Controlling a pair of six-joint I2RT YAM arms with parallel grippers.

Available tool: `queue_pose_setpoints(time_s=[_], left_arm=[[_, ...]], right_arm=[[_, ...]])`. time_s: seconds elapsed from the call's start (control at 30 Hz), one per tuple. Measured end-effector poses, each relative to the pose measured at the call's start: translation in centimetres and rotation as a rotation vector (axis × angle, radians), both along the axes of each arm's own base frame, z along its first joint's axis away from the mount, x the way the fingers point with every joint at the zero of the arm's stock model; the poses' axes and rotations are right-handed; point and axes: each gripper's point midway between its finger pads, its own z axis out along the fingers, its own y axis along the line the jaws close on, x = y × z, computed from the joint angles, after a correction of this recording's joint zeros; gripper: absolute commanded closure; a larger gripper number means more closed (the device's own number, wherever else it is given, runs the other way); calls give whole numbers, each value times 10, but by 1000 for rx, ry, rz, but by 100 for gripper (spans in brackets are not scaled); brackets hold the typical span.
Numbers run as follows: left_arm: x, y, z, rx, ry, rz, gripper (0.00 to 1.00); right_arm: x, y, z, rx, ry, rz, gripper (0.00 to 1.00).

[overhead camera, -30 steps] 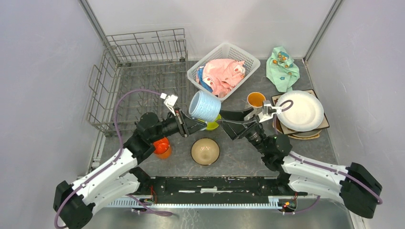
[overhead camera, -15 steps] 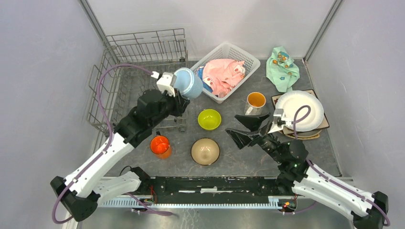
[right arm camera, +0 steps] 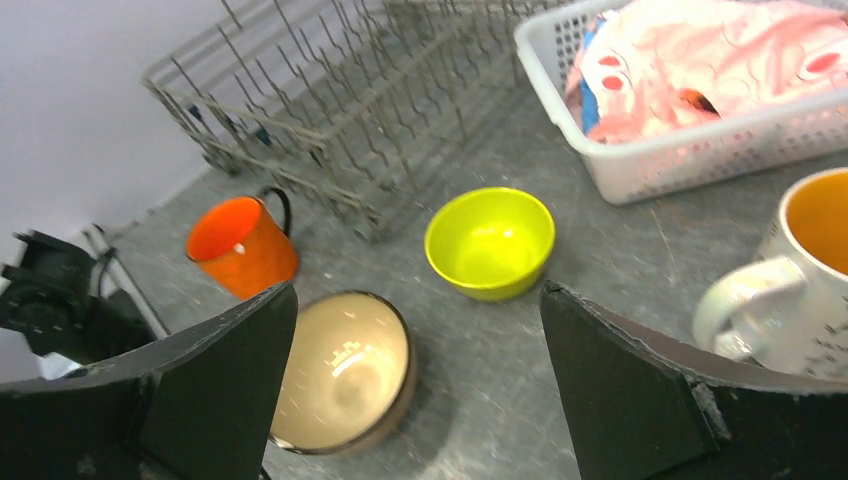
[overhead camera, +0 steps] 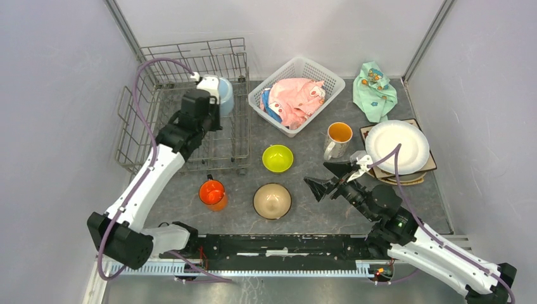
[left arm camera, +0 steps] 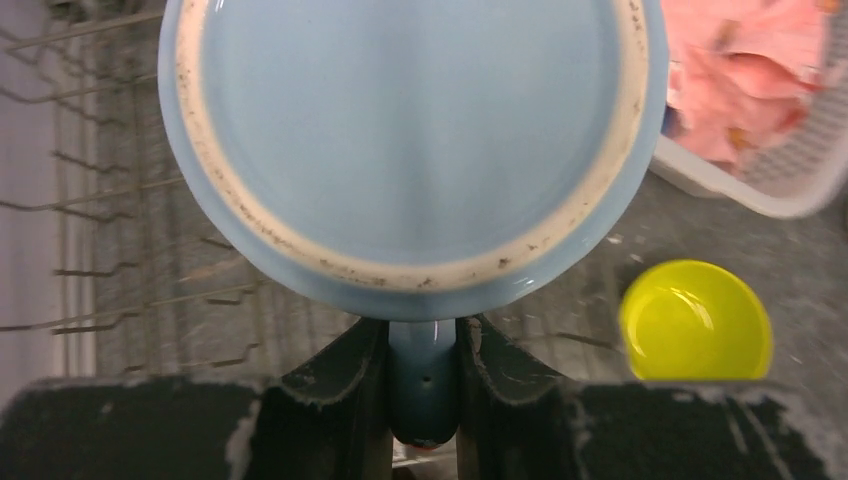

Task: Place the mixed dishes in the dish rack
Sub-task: Turn the cup upside down in the dish rack.

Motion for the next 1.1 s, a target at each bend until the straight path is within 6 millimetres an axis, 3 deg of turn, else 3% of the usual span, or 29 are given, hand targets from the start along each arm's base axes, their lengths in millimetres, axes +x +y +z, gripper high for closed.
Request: queue_pose_setpoints(time_s=[0.13,0.2,0.4,0.57,0.7,0.9,1.1], left_arm=[[18,38,-2,58,9,66,98],[22,42,2,68,0,66,98],[36,43,13,33,-41,53,98],[54,41,-19,1,47,3,98],[58,25,-48,-16,144,-104,98],[61,11,-53,14,136,-235,98],[87,20,-56,59,120,-263,98]], right_arm=[[4,-8,-18,-103,41,-39,2],[5,-12,-19,-126,52,-58,2],[1,-17,-10,-107,39,-56,2],[-3,-18,-6,-91,32,-42,2],[-9,-18,-6,-78,19,-15,2],[-20,-12,-13,-77,-19,62,2],[-20,-10,-18,-106,-19,73,2]])
